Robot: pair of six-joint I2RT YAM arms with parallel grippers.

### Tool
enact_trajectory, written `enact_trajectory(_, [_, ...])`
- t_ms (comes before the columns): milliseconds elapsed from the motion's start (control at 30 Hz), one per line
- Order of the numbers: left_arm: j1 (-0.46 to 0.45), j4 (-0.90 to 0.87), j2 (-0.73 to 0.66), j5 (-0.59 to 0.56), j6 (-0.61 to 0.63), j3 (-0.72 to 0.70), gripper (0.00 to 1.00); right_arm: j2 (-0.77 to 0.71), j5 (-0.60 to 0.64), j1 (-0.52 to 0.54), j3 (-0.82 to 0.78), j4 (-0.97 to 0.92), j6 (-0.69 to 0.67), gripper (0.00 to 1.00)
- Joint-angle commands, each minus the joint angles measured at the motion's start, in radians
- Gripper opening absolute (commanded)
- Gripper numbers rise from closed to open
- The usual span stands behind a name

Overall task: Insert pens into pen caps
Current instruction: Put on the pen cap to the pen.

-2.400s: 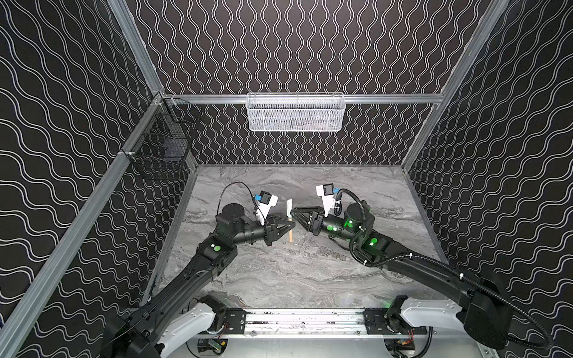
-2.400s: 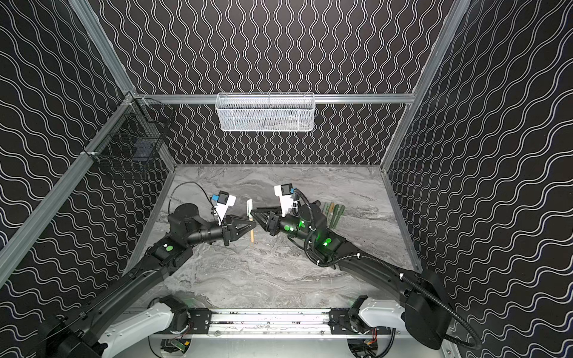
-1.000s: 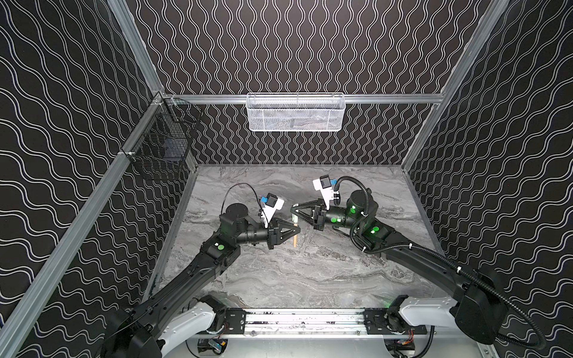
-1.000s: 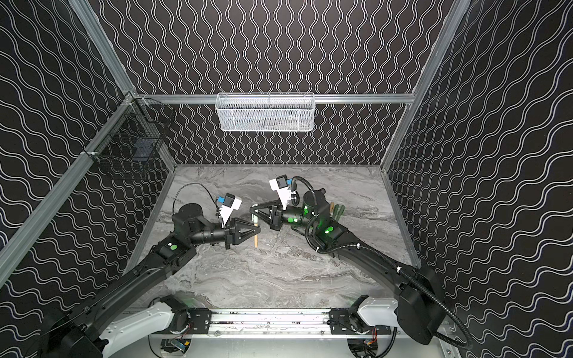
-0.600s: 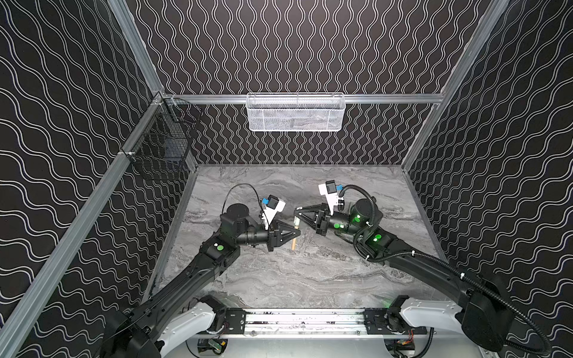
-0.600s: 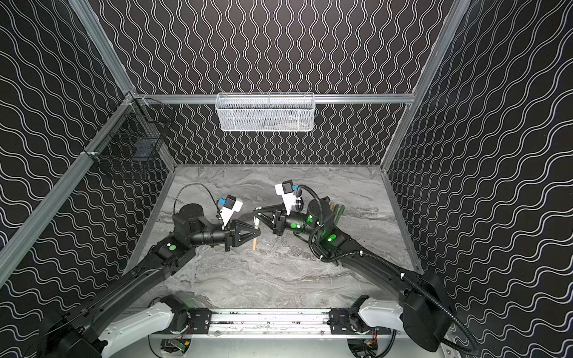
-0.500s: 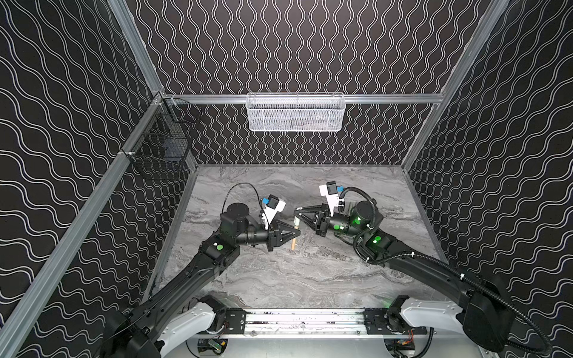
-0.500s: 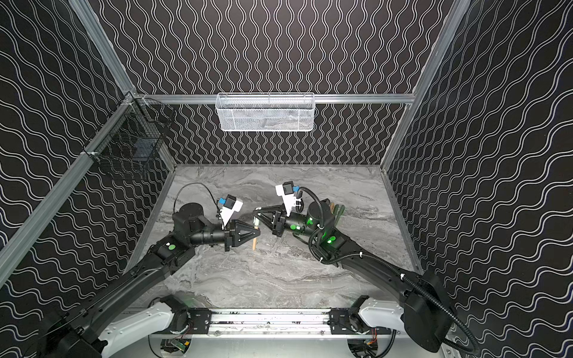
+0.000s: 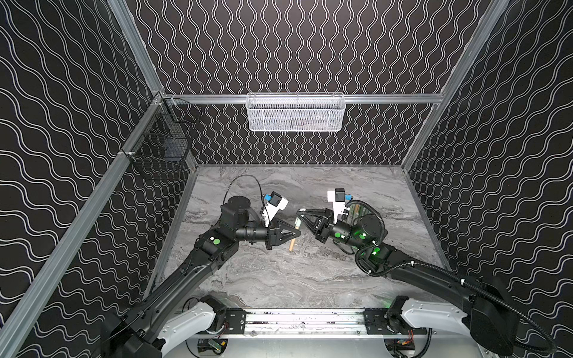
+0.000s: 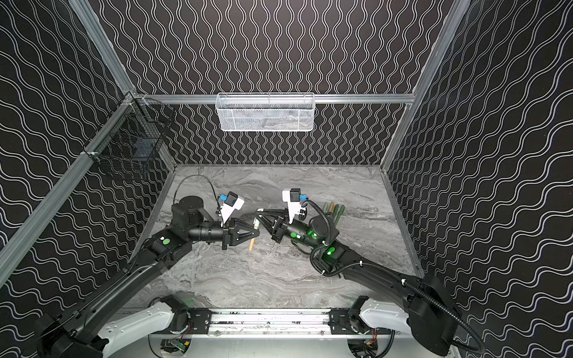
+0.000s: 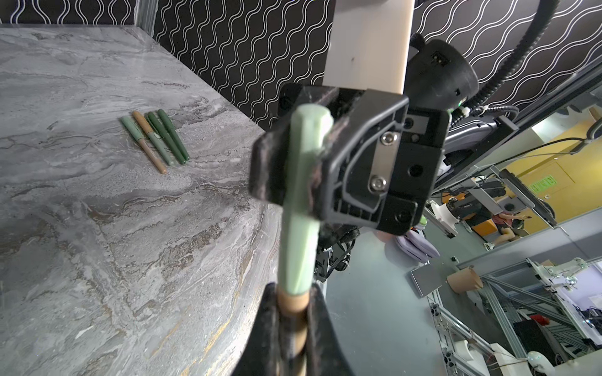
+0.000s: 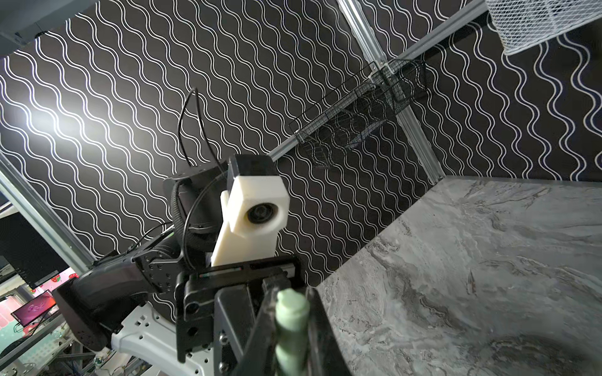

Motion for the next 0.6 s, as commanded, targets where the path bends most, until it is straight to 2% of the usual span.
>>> enact_trajectory(0, [0.013, 0.388, 0.008, -0.114, -0.011, 0.063, 0.0, 0.018, -0.175, 0.028, -0.028, -0.273, -0.028, 0.0])
enact_trajectory(300, [0.027, 0.404, 0.031, -0.109, -0.001, 0.136, 0.0, 0.036, -0.155, 0.056, -0.019, -0.288, -0.04, 0.0])
enact_trajectory(567, [0.044, 0.518, 0.03, -0.117, -0.028, 0.155, 0.0, 0.06, -0.16, 0.058, -0.021, -0.244, -0.005, 0.0])
